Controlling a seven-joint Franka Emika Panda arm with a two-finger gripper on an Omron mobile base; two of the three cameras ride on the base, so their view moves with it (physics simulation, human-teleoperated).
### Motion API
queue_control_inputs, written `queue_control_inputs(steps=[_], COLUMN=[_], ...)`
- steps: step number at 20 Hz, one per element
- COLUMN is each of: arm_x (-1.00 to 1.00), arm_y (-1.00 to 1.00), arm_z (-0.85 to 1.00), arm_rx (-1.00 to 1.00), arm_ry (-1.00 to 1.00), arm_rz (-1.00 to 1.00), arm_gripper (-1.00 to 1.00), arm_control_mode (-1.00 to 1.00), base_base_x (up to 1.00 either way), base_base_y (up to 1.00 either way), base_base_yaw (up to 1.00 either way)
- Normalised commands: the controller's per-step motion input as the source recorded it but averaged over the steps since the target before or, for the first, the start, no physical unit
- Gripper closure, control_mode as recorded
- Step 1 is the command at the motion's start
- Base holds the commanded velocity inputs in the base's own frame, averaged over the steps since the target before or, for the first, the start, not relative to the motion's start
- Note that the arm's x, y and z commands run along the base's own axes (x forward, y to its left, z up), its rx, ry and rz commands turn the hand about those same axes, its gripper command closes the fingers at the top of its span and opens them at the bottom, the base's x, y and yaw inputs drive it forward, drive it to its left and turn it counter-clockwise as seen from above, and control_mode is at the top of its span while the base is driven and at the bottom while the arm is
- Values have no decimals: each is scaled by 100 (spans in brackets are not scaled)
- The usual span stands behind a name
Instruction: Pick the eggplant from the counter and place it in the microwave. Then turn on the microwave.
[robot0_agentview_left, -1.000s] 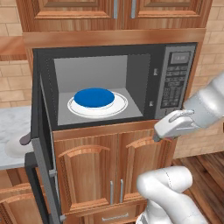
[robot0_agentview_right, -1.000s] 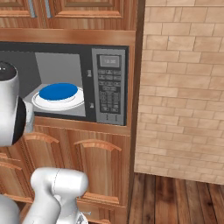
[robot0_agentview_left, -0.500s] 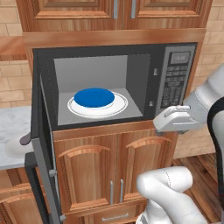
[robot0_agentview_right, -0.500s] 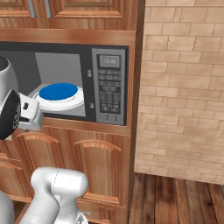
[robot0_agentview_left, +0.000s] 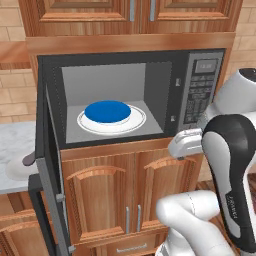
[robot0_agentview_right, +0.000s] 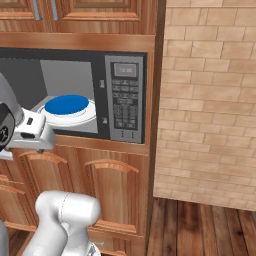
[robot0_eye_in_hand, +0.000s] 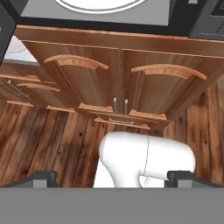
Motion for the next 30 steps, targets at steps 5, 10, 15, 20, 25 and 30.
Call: queue_control_inputs(steps=[5, 10, 15, 20, 25, 30], arm_x=[24, 24, 16, 17, 15, 20], arm_y=[-11, -14, -13, -9, -7, -5], arm_z=[-23, -22, -21, -22, -19, -19], arm_rx=[-11, -6, 0, 0, 0, 0], arm_ry=[0, 0, 0, 0, 0, 0], arm_rz=[-3, 0, 0, 0, 0, 0], arm_gripper=[-100, -100, -100, -100, -100, -100], arm_control_mode=[-100, -100, -100, -100, -100, -100], base_base_x=[0, 0, 0, 0, 0, 0], base_base_y=[0, 0, 0, 0, 0, 0], base_base_yaw=[0, 0, 0, 0, 0, 0])
